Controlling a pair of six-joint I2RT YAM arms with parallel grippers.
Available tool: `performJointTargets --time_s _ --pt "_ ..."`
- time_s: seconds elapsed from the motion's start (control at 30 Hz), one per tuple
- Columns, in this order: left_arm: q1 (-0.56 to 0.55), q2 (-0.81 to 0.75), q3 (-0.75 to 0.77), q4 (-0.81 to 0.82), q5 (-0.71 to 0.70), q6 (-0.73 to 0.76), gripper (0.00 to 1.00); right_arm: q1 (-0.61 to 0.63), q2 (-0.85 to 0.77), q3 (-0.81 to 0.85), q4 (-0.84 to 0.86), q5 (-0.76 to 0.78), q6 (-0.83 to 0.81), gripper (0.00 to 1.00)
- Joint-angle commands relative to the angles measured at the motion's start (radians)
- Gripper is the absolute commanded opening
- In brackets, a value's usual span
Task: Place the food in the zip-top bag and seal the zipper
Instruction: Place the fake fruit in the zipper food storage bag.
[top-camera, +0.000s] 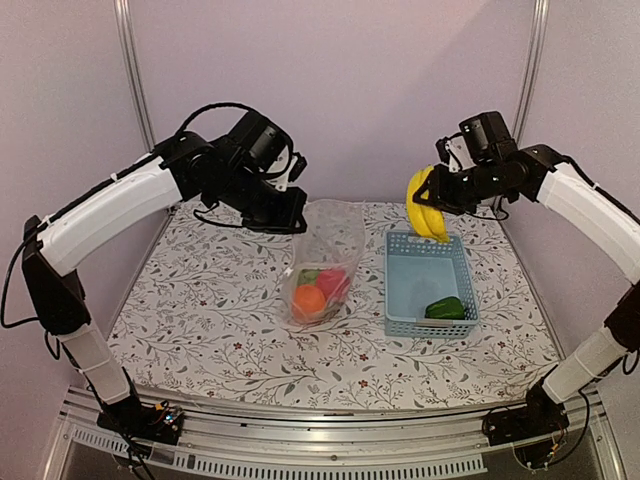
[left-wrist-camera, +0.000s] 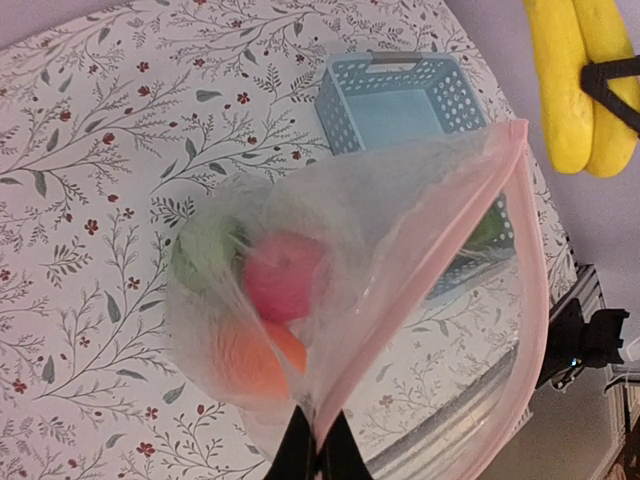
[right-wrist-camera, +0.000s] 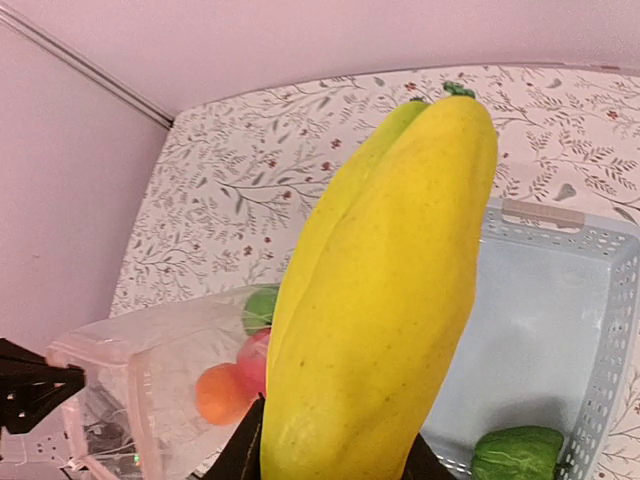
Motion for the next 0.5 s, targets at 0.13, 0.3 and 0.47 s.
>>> performJointTargets --time_s 0.13,0.3,0.47 --pt "0.024 0.028 0.025 0.040 0.029 0.004 0.00 0.134 -0.110 -0.020 0.362 -0.153 0.186 0.10" --pt "0.039 0.032 0.019 0.065 0.056 -0.019 0.00 0.231 -0.080 -0.035 0.535 -0.161 0.203 0.07" --pt "0.052 0.034 0.023 0.075 0.069 -0.034 0.00 0.298 -0.045 -0.087 0.726 -0.157 0.207 0.05"
